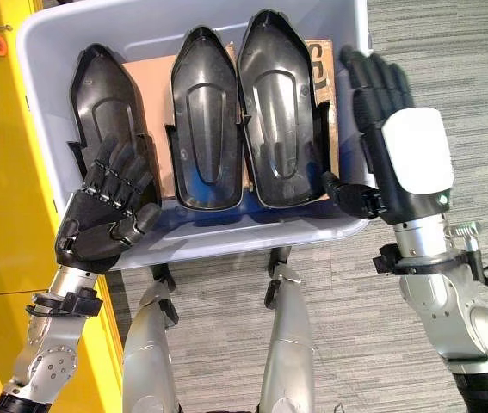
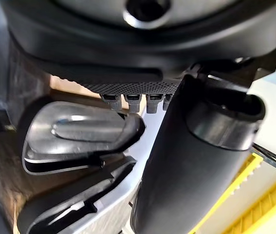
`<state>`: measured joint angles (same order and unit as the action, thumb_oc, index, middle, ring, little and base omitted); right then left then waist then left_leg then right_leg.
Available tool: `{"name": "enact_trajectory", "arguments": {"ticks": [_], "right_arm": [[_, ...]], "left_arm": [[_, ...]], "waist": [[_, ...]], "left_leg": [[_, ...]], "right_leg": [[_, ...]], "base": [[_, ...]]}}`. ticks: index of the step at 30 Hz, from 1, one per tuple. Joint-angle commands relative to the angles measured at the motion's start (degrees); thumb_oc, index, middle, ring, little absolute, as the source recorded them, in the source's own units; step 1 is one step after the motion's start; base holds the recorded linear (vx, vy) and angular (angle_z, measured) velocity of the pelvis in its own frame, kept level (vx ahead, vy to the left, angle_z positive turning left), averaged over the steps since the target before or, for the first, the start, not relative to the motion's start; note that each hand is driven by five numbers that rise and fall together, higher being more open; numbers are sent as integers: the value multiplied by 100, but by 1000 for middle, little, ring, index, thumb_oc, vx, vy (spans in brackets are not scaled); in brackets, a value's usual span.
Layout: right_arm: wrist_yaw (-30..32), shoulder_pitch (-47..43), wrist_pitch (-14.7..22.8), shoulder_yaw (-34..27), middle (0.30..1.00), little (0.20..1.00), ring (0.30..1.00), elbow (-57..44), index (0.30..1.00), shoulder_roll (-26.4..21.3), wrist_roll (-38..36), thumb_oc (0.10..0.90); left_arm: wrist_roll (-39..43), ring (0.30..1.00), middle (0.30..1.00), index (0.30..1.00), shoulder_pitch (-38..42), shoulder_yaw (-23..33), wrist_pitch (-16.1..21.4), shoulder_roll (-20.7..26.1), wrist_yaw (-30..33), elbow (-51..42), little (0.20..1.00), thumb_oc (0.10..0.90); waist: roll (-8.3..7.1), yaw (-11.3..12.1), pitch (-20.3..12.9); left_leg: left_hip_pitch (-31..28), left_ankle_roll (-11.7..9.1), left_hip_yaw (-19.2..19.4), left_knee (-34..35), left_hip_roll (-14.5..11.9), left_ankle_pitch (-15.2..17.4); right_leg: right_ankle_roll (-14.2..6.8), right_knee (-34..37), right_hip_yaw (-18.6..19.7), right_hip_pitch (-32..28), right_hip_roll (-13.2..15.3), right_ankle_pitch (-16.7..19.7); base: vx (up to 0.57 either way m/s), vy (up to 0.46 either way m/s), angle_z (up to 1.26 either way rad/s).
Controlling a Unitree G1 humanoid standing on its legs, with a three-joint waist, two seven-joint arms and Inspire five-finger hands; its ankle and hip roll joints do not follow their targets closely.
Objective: Move parts from the plastic box to the shelf.
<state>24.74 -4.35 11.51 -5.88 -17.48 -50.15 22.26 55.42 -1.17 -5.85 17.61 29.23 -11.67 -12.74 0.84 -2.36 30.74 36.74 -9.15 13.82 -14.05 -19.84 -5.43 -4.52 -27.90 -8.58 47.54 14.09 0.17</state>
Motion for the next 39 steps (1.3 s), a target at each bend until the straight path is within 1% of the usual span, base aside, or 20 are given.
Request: {"name": "enact_trajectory", "arguments": {"ticks": [1,2,3,6,8,10,11,12,13,14,15,16,19,22,26,31,35,37,38,39], "right_arm": [[1289,-458,780,-695,1000,1000,1000,-826,1000,237,-65,900],[1336,-454,813,-705,1000,1000,1000,-833,1000,250,-41,900],[1793,-495,1076,-836,1000,1000,1000,-875,1000,426,197,900],[2045,-571,1378,-997,1000,1000,1000,-970,1000,592,360,900],[2005,-639,1384,-1058,1000,1000,1000,-1016,1000,648,554,900],[1869,-689,1216,-1094,1000,1000,1000,-1047,1000,650,698,900],[1682,-691,950,-1096,1000,1000,1000,-987,1000,595,650,900],[1642,-712,898,-1104,1000,1000,1000,-994,1000,577,640,900],[1416,-681,646,-1144,1000,1000,1000,-900,1000,493,630,900],[1266,-559,630,-1171,1000,1000,1000,-814,1000,430,614,900],[1203,-525,624,-1196,1000,1000,1000,-805,1000,398,593,900],[1085,-420,581,-1176,1000,1000,1000,-785,1000,368,612,900],[901,-311,457,-1105,1000,1000,1000,-817,1000,268,662,900],[793,-324,99,-949,1000,1000,1000,-738,1000,102,714,900],[682,-328,-392,-827,1000,1000,1000,-655,1000,13,426,900],[898,-199,-494,-874,1000,1000,1000,-654,1000,-17,278,900],[781,-206,-252,-836,1000,1000,1000,-795,1000,17,518,900],[700,-233,-156,-816,1000,1000,1000,-777,1000,1,401,900],[680,-256,-103,-822,1000,1000,1000,-759,1000,-18,356,900],[639,-319,-8,-802,1000,1000,1000,-718,1000,-62,352,900]], "left_arm": [[-208,1000,1000,1000,-52,296,370,82,-85,-858,1000,900],[-213,1000,1000,1000,-54,294,369,79,-82,-861,1000,900],[-232,1000,1000,1000,-32,298,355,30,-35,-900,1000,900],[-230,1000,1000,1000,-8,325,294,-34,19,-955,1000,900],[-169,1000,1000,1000,28,343,343,-67,4,-972,1000,900],[-64,1000,1000,1000,54,382,375,-93,-106,-978,1000,900],[-48,1000,1000,1000,46,397,359,-94,-143,-986,1000,900],[-49,1000,1000,1000,60,410,355,-94,-146,-990,1000,900],[-34,1000,1000,1000,49,458,356,-73,-163,-975,1000,900],[-30,1000,1000,1000,-27,493,356,-55,-192,-921,1000,900],[-36,1000,1000,1000,-27,531,359,-39,-203,-922,1000,900],[-39,1000,1000,1000,-100,539,353,-11,-208,-907,1000,900],[11,1000,1000,1000,-136,579,348,31,-211,-884,1000,900],[-21,1000,1000,1000,-98,541,291,92,-249,-838,1000,900],[-92,1000,1000,1000,-110,461,298,101,-217,-854,1000,900],[-140,1000,1000,1000,-85,476,259,135,-232,-825,1000,900],[-271,1000,1000,1000,25,366,224,93,-171,-823,1000,900],[-270,1000,1000,1000,59,340,265,71,-176,-813,1000,900],[-254,1000,1000,1000,52,337,305,61,-192,-803,1000,900],[-198,1000,1000,1000,42,328,383,46,-193,-792,1000,900]], "waist": [[-148,-29,-95],[-148,-26,-95],[-120,-39,-95],[-78,-48,-95],[-59,-55,-95],[-47,-54,-95],[-44,-45,-95],[-42,-44,-95],[-47,-44,-95],[-61,-42,-95],[-73,-43,-95],[-88,-43,-95],[-123,-46,-95],[-166,-43,-95],[-182,-52,-95],[-215,-139,-95],[-200,-242,-95],[-198,-266,-95],[-200,-271,-95],[-213,-247,-95]], "left_leg": [[-69,-20,-66,-293,-175,568],[-77,-19,-60,-290,-175,569],[-125,-12,-27,-292,-174,586],[-183,-6,-2,-311,-158,616],[-210,-4,10,-317,-154,620],[-179,8,27,-313,-150,587],[-224,-10,20,-316,-147,621],[-191,1,29,-302,-149,581],[-113,36,78,-284,-166,490],[-214,-5,18,-309,-155,601],[-103,41,79,-294,-169,491],[-208,-13,16,-334,-159,619],[-131,-19,6,-378,-185,620],[15,-52,-34,-424,-232,598],[84,-70,-40,-395,-234,578],[316,-89,-34,-549,-285,608],[481,-94,-41,-736,-243,737],[483,-98,-58,-759,-230,771],[465,-86,-82,-794,-195,820],[474,-36,-240,-940,-41,958]], "right_leg": [[-567,283,-39,-445,234,-198],[-567,284,-37,-449,235,-199],[-570,260,-30,-473,247,-219],[-567,220,-7,-500,250,-252],[-567,200,6,-502,253,-251],[-550,208,14,-464,249,-223],[-557,192,13,-512,258,-267],[-540,207,12,-479,252,-233],[-492,208,-18,-405,246,-173],[-534,148,7,-497,247,-271],[-488,173,-32,-396,241,-180],[-542,114,-13,-500,252,-294],[-535,110,-20,-441,241,-278],[-529,109,-37,-333,228,-258],[-514,128,-39,-255,195,-244],[-496,9,16,-6,150,-250],[-463,19,152,204,45,-227],[-462,99,205,212,26,-199],[-458,169,240,198,3,-170],[-444,301,323,160,-58,-115]], "base": [[2,40,-4],[7,60,-6],[6,48,-6],[14,53,-9],[15,37,-7],[-4,12,-2],[0,0,0],[-34,11,-1],[0,0,0],[-30,-26,1],[67,-27,0],[1,-58,0],[23,-55,0],[9,-79,-1],[2,-47,-1],[1,-60,-7],[-43,-5,-10],[-68,57,-9],[-109,107,-9],[-170,231,-9]]}}
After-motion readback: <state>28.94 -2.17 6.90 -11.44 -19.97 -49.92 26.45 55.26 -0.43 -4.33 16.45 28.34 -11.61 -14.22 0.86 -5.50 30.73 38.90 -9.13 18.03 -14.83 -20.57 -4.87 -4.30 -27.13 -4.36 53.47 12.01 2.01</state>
